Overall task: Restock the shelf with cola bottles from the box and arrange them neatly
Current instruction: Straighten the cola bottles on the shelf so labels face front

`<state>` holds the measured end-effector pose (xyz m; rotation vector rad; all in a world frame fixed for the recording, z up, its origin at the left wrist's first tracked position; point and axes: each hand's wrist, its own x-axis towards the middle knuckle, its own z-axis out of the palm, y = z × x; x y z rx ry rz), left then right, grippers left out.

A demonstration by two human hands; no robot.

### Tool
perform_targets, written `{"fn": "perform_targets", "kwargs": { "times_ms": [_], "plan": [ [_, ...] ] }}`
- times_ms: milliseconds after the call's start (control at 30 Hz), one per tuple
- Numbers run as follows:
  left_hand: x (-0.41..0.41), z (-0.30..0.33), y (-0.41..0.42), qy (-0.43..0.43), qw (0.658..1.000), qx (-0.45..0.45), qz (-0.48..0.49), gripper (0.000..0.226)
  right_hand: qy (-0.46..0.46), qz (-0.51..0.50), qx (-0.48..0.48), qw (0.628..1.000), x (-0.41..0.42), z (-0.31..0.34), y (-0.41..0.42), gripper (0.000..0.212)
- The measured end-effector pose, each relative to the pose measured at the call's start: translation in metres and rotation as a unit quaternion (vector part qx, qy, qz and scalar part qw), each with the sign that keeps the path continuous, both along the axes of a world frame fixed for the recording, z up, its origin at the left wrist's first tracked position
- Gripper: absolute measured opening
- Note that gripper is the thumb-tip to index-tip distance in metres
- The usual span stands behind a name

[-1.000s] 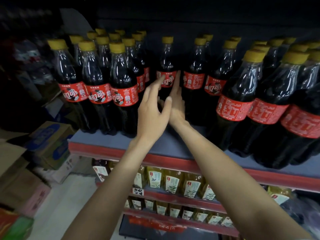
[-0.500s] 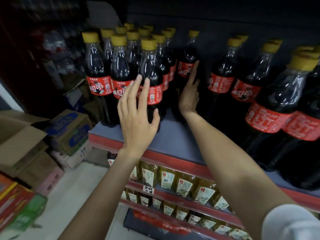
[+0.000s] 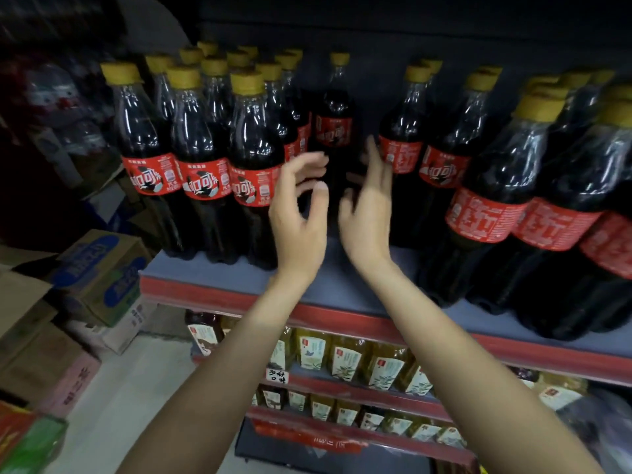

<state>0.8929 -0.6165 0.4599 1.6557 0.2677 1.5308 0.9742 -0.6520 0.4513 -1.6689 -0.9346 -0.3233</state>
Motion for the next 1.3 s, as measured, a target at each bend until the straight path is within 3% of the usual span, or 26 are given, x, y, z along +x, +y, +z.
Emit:
{"fn": "perform_targets", "kwargs": {
  "times_ms": [67, 133, 233, 333, 500, 700, 900, 1167, 1300],
  "plan": [
    [0.026, 0.008, 0.008, 0.08, 0.982, -0.127, -0.115, 0.029, 0.015, -0.03, 0.016, 0.999, -0.002, -0.01, -0.017, 0.074],
    [0.051, 0.014, 0.015, 0.194, 0.95, -0.166, -0.179, 0.036, 0.035, -0.06, -0.024, 0.997, 0.0, -0.017, -0.022, 0.075],
    [0.071, 0.023, 0.018, 0.229, 0.917, -0.235, -0.226, 0.045, 0.085, -0.059, -0.112, 0.988, 0.006, -0.021, -0.019, 0.083],
    [0.078, 0.024, 0.021, 0.257, 0.896, -0.259, -0.254, 0.052, 0.083, -0.058, -0.124, 0.987, 0.012, -0.021, -0.017, 0.088],
    [0.059, 0.006, 0.027, 0.208, 0.937, -0.2, -0.199, 0.04, 0.054, -0.05, -0.08, 0.994, 0.022, -0.007, -0.022, 0.089],
    [0.034, -0.017, 0.029, 0.177, 0.972, -0.139, -0.067, 0.047, 0.045, -0.001, -0.16, 0.986, 0.026, 0.005, 0.003, 0.094],
    [0.041, -0.015, 0.031, 0.146, 0.959, -0.227, -0.083, 0.051, 0.034, 0.009, -0.175, 0.984, 0.025, 0.006, 0.021, 0.091],
    [0.044, -0.011, 0.032, 0.14, 0.944, -0.269, -0.129, 0.045, 0.038, 0.02, -0.173, 0.984, 0.031, 0.008, 0.029, 0.086],
    [0.045, -0.009, 0.026, 0.139, 0.945, -0.271, -0.119, 0.056, 0.04, 0.039, -0.191, 0.98, 0.027, 0.009, 0.023, 0.085]
  ]
}}
